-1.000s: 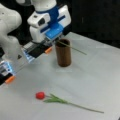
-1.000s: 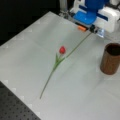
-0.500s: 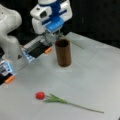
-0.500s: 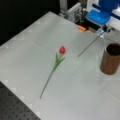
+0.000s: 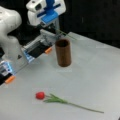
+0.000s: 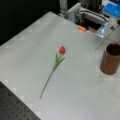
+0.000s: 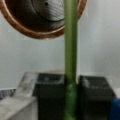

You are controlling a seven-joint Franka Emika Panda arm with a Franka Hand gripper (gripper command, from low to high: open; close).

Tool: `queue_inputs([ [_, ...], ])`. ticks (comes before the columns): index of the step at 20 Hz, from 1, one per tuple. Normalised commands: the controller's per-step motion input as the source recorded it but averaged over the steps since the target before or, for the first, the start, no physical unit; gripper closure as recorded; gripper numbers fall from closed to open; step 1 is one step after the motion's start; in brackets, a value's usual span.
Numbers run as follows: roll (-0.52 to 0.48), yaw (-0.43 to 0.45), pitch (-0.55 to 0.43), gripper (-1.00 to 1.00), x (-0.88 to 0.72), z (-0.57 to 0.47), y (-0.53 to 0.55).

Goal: Flower insertion into a vase

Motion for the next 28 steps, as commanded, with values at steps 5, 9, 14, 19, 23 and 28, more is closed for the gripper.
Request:
queue_inputs([
  [5, 0.109, 0.095, -0.122, 1.0, -0.33, -0.16, 0.07],
  [9, 0.117, 0.158, -0.083, 1.0, -0.31, -0.18, 0.09],
  [14, 0.128, 0.143, -0.072, 1.0, -0.48, -0.15, 0.17],
  [19, 0.12, 0.073, -0.095, 1.0, -0.47, -0.12, 0.15],
  [23, 0.145, 0.003, -0.09, 1.0, -0.36, -0.14, -0.03],
  [28, 0.166, -0.078, -0.081, 1.0, -0.23, -0.24, -0.26],
])
